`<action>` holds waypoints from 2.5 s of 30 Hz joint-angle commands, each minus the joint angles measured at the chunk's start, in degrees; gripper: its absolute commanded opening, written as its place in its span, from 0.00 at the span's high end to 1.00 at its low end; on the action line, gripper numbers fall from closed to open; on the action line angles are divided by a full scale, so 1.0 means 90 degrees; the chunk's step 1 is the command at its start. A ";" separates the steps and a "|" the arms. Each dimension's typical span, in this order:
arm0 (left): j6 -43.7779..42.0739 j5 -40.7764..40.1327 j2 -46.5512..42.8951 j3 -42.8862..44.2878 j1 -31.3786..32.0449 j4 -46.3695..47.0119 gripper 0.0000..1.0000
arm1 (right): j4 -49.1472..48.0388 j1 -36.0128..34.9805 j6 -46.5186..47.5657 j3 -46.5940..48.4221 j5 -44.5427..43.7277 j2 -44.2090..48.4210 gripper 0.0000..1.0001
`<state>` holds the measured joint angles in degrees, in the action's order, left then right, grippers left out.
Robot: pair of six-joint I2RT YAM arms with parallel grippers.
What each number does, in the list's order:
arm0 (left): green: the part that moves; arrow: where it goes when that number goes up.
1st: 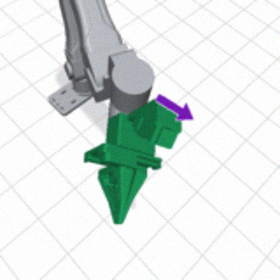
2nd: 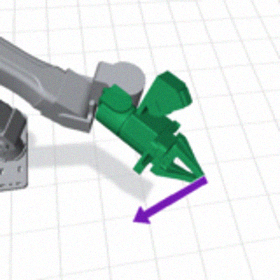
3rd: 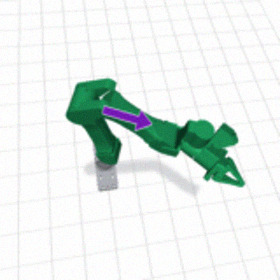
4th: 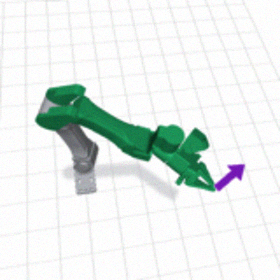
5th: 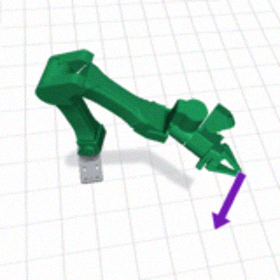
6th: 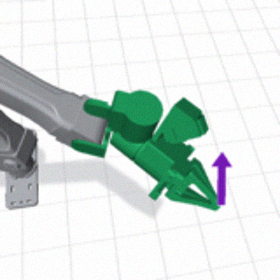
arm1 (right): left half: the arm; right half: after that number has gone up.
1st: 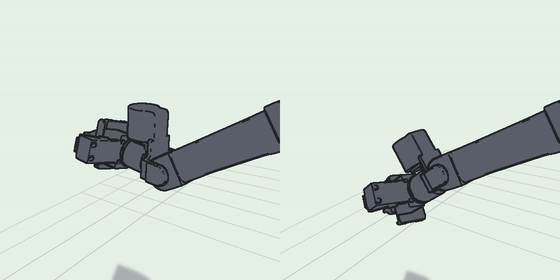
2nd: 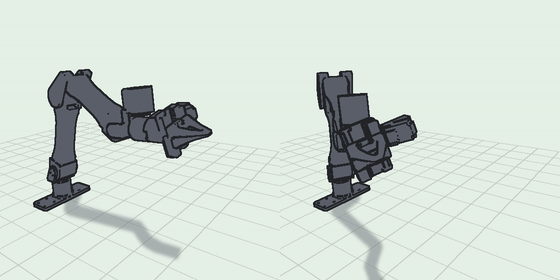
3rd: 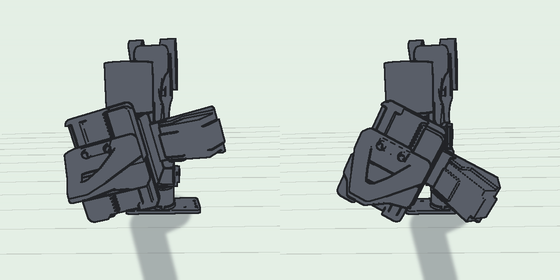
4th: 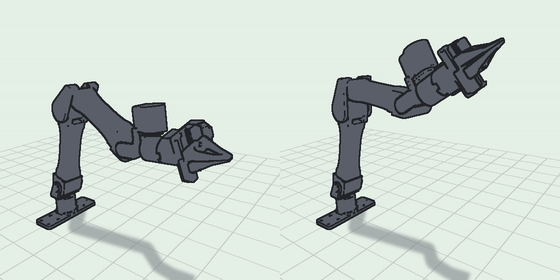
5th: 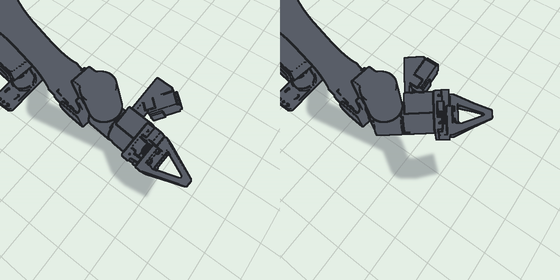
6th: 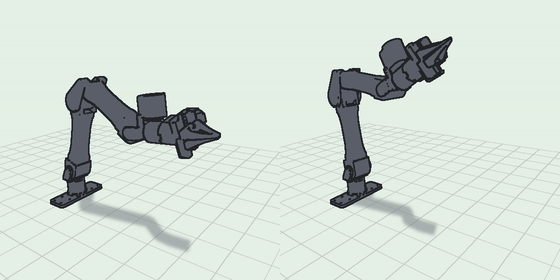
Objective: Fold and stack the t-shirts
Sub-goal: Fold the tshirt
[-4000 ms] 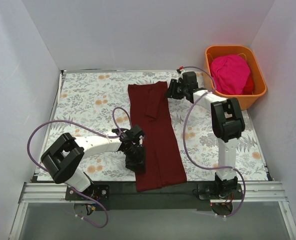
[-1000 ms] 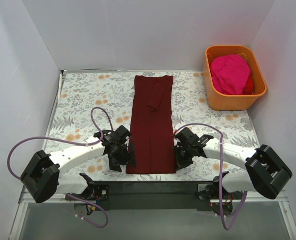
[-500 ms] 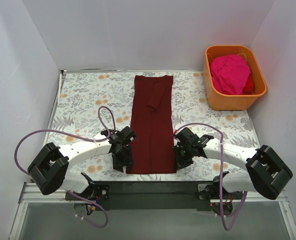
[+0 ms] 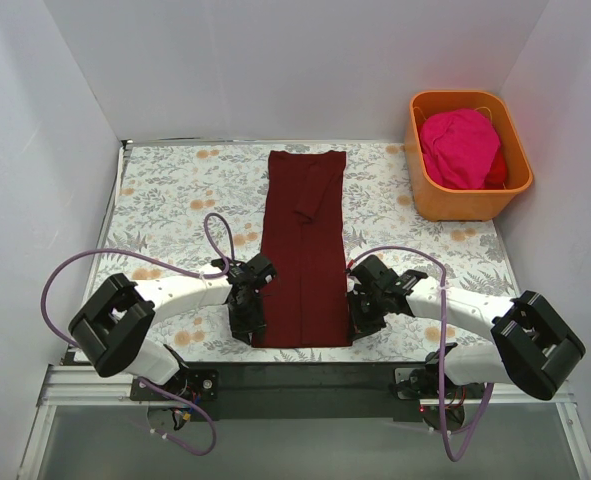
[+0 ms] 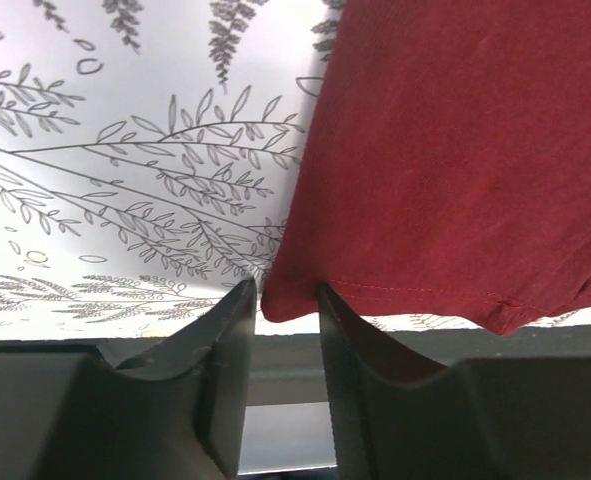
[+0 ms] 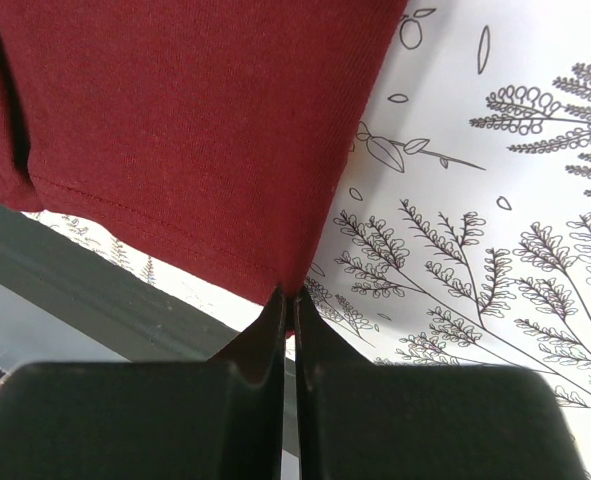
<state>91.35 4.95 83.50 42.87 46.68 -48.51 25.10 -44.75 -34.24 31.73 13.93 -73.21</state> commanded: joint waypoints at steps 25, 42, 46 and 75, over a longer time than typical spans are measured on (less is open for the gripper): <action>0.1667 0.0526 -0.2052 -0.0223 0.1622 -0.1075 1.00 | 0.2347 -0.1874 -0.0269 0.1101 -0.0744 0.1161 0.99; -0.1438 -0.0999 0.0838 0.2951 -0.1337 0.0535 1.00 | 0.1704 0.0704 0.2270 0.3720 -0.2320 -0.0713 0.99; -0.1605 -0.1184 0.1190 0.3088 -0.1563 0.0868 1.00 | 0.1264 0.1075 0.2505 0.3867 -0.2086 -0.1015 0.99; -0.2123 -0.1253 0.2519 0.3439 -0.2100 0.1865 0.81 | -0.0191 0.1760 0.2730 0.3945 -0.1753 -0.2471 0.73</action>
<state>72.93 -3.90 107.63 72.36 28.18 -32.47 26.13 -29.23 -10.20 65.52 -0.93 -94.91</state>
